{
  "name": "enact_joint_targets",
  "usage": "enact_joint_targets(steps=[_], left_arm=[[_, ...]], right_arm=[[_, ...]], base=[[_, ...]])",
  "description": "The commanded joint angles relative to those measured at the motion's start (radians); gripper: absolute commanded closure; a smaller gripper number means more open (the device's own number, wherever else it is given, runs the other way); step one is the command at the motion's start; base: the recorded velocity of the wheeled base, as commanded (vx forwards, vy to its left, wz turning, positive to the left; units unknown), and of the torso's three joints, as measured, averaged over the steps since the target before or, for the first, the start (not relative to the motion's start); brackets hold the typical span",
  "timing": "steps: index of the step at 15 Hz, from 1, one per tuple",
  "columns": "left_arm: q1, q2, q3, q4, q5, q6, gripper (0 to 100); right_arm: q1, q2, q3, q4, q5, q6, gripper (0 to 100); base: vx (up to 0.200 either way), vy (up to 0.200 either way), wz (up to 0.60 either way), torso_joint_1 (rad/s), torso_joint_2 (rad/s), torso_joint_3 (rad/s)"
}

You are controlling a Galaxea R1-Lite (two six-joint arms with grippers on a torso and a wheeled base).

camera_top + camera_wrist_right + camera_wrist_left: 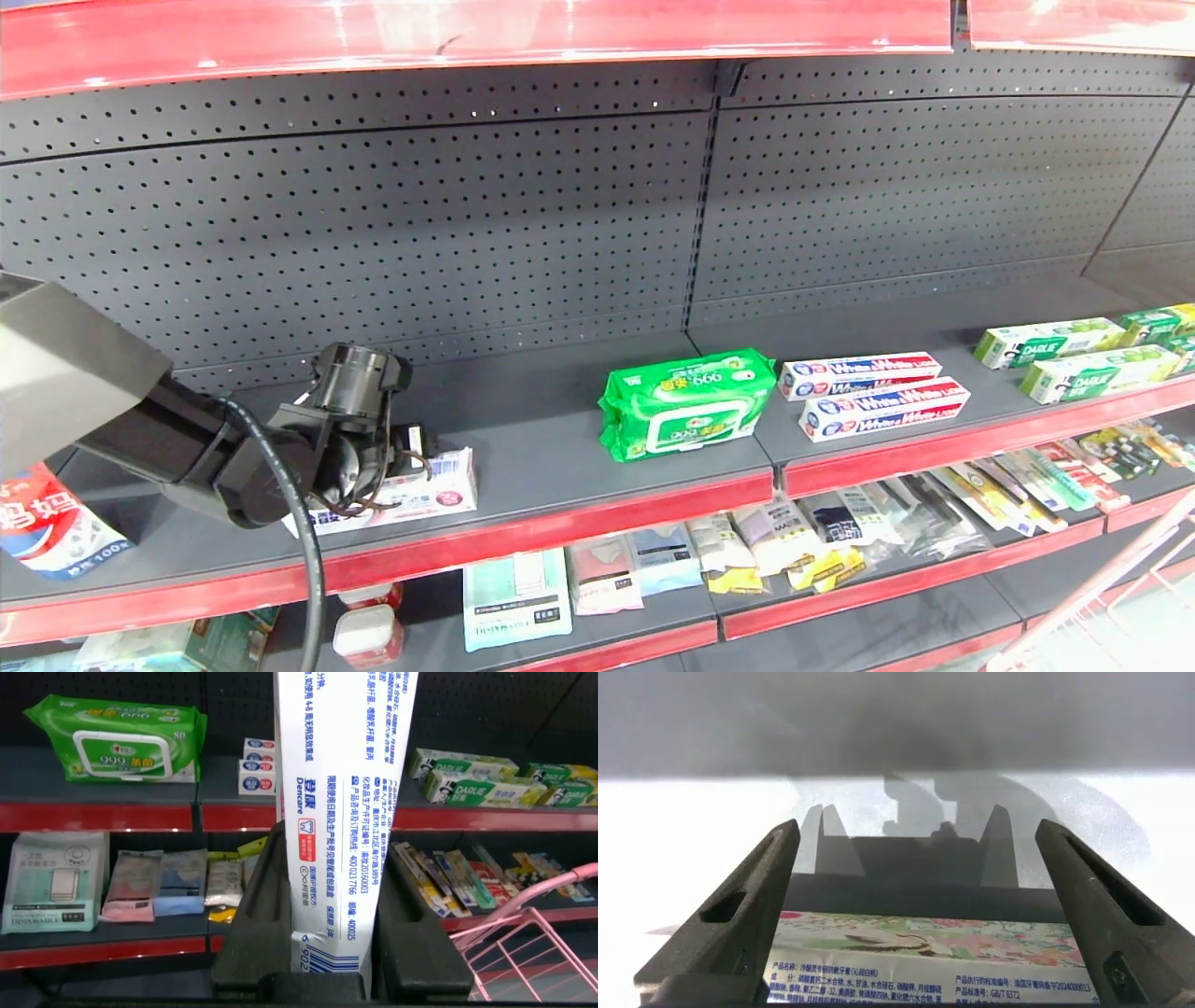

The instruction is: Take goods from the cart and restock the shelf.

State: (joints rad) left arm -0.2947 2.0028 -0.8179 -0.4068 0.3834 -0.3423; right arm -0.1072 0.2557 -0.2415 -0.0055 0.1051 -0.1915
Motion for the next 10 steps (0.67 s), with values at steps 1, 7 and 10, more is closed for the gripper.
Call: enact_joint_targets(steps=[1,7,10], left_arm=[[0.000,-0.013,0.016,-0.001,0.000,-0.003,0],[0.000,-0.035,0.051,-0.004,0.000,-0.004,0],[-0.001,-0.041,0.063,-0.003,0.000,-0.004,0]], right_arm=[[0.000,0.000,0.002,-0.001,0.001,-0.002,100],[0.001,0.000,0.014,-0.001,0.001,-0.003,100],[0.001,0.000,0.014,-0.001,0.001,-0.003,100]], base=[[0.000,0.000,0.00,0.000,0.00,0.000],[0.000,0.000,0.00,0.000,0.00,0.000],[0.000,0.000,0.00,0.000,0.00,0.000]])
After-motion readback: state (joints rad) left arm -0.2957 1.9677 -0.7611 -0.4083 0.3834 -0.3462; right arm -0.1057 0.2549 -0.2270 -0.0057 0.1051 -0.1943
